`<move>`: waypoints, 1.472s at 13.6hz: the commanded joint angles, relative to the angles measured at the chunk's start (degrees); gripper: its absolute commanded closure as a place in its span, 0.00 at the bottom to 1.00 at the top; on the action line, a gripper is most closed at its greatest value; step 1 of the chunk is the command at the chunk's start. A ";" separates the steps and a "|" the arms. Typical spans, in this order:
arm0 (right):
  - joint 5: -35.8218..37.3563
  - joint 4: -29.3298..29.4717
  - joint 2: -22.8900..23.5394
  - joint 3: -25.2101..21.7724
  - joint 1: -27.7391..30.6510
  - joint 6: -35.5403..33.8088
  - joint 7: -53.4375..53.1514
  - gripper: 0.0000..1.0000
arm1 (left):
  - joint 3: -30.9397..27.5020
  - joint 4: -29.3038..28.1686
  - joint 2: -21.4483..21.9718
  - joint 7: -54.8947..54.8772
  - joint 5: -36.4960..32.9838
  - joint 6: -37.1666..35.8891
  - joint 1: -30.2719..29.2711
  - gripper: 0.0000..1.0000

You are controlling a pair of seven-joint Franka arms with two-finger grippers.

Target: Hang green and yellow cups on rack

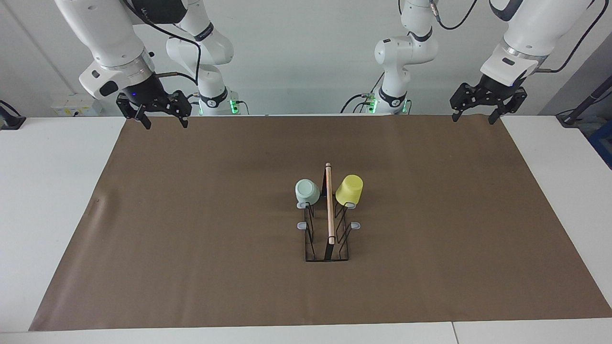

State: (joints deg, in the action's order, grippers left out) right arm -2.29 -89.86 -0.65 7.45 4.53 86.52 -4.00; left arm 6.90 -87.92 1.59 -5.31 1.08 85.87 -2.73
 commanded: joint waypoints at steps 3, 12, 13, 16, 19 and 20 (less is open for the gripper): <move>1.42 0.56 0.30 0.19 0.04 1.19 0.40 0.00 | 0.49 -0.15 0.87 -0.40 0.06 -0.61 -0.62 0.00; 1.42 0.47 0.21 0.19 0.04 1.19 0.40 0.00 | -2.41 -0.41 1.22 -0.84 -0.20 -0.79 2.46 0.00; 1.42 0.47 0.21 0.19 0.04 1.19 0.40 0.00 | -2.41 -0.76 1.31 -0.93 -0.11 -0.79 2.46 0.00; 1.42 0.47 0.21 0.19 0.04 1.19 0.40 0.00 | -2.41 -0.85 1.40 -0.93 -0.20 -0.79 2.46 0.00; 1.33 0.47 0.21 0.19 0.04 1.19 0.48 0.00 | -2.41 -0.33 1.23 -0.93 -0.46 -1.31 2.46 0.00; 1.33 0.47 0.21 0.19 0.04 1.19 0.40 0.00 | -2.41 0.20 1.05 -1.10 -0.64 -2.45 2.38 0.00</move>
State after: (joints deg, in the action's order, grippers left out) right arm -2.29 -89.85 -0.65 7.45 4.53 87.09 -4.00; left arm 5.16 -87.92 1.75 -5.44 1.07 85.58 -0.85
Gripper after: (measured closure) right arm 0.000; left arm 0.000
